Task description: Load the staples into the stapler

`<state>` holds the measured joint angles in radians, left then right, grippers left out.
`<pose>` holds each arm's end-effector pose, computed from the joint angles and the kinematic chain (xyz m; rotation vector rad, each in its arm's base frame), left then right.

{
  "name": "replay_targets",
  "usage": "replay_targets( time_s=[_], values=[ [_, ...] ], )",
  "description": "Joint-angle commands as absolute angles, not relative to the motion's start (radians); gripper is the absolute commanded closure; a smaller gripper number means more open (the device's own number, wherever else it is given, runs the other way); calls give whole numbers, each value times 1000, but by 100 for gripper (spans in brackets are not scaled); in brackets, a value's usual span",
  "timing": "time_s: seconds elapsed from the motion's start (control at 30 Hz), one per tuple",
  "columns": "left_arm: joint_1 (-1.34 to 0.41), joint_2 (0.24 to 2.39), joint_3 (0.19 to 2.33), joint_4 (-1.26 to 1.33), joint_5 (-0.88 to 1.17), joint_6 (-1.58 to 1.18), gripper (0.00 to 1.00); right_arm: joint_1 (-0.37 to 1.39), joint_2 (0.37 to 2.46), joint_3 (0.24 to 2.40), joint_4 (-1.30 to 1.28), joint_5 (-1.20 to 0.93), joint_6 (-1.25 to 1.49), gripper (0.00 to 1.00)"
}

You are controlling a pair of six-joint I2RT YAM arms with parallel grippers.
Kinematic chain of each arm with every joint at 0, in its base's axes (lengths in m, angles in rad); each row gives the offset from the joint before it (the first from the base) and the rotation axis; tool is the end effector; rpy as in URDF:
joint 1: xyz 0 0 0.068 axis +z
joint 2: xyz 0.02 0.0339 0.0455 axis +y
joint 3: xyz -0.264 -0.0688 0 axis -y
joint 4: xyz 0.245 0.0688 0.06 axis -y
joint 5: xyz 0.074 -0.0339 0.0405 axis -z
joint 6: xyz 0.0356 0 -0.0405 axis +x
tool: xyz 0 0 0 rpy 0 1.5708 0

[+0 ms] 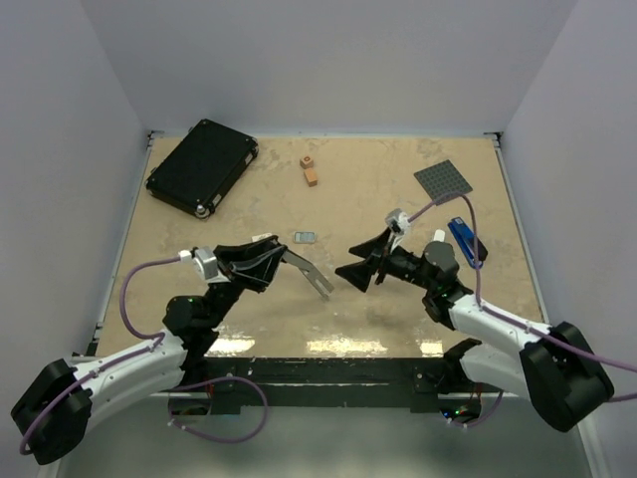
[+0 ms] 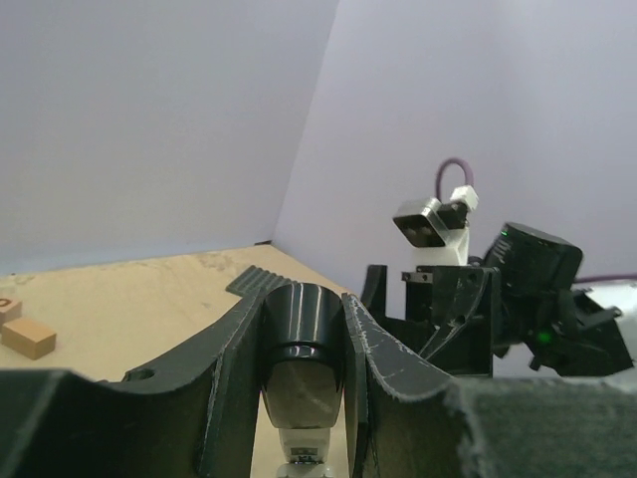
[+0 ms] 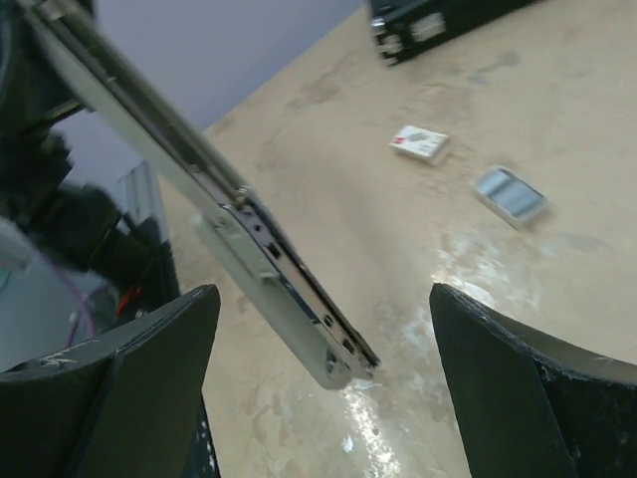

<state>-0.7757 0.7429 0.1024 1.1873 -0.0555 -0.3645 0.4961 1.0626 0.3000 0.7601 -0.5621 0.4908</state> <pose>0.1095 -0.1046 0.2507 0.1673 1.0621 -1.0063 0.1794 0.1187 0.2180 -0.4771 1.6405 1.1931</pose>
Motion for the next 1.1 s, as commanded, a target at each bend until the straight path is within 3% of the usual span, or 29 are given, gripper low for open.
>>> replay_targets(
  time_s=[0.0, 0.13, 0.43, 0.63, 0.73, 0.83, 0.87, 0.97, 1.07],
  values=[
    [-769, 738, 136, 1370, 66, -426, 100, 561, 1194, 431, 868, -842, 284, 8],
    [-769, 741, 138, 1390, 100, -452, 100, 606, 1288, 512, 894, -962, 245, 10],
    [-769, 719, 146, 1384, 133, -472, 100, 643, 1365, 555, 902, -1117, 236, 28],
    [-769, 712, 152, 1388, 156, -485, 100, 650, 1404, 566, 916, -1140, 242, 49],
    [-770, 693, 150, 1376, 156, -482, 100, 650, 1402, 571, 913, -1144, 241, 66],
    [-767, 675, 149, 1350, 152, -473, 100, 650, 1396, 571, 891, -1135, 226, 96],
    [-769, 670, 147, 1342, 147, -469, 100, 652, 1391, 572, 865, -1123, 218, 100],
    [-765, 650, 137, 1305, 124, -453, 100, 652, 1373, 586, 778, -1073, 175, 100],
    [-762, 620, 118, 1255, 72, -436, 84, 655, 1342, 623, 625, -1008, 94, 100]
  ],
)
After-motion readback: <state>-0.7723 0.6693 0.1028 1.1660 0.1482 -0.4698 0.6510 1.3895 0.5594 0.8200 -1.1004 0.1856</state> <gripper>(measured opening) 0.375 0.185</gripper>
